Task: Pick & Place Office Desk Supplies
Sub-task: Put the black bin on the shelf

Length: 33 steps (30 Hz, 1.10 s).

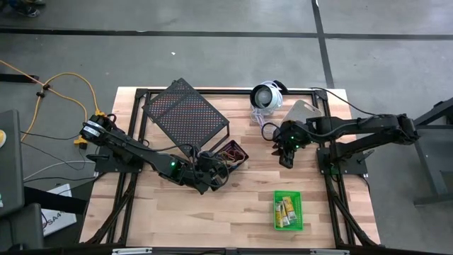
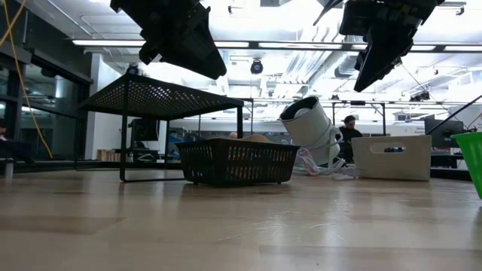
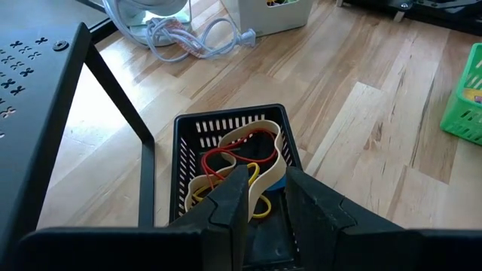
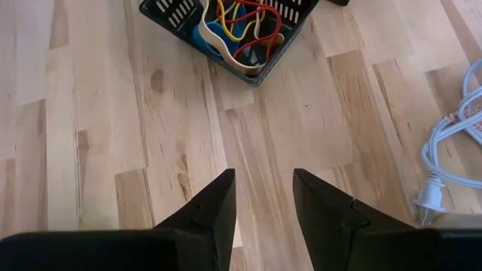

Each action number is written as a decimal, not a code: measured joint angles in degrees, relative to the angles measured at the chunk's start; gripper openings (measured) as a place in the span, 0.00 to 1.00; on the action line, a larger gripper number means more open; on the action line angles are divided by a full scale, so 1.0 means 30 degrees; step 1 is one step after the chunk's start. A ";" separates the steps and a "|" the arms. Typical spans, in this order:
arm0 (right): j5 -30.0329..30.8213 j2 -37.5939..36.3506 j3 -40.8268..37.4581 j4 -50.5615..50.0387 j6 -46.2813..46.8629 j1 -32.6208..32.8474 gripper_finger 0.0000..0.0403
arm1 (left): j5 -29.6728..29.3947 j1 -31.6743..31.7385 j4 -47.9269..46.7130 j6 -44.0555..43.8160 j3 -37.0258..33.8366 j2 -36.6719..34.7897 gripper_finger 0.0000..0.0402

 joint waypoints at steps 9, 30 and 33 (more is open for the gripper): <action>0.0000 0.0000 0.0000 0.0030 0.0000 0.0000 0.30 | 0.0274 -0.0004 0.0000 0.0750 0.0000 0.0000 0.21; -0.0004 0.0004 0.0000 0.0115 0.0000 0.0000 0.30 | 0.4577 0.0409 0.1134 0.5019 -0.0007 -0.0147 0.21; -0.0002 0.0007 0.0000 0.0376 0.0000 -0.0005 0.30 | 0.6779 0.0931 0.1030 0.7862 -0.0007 -0.0355 0.21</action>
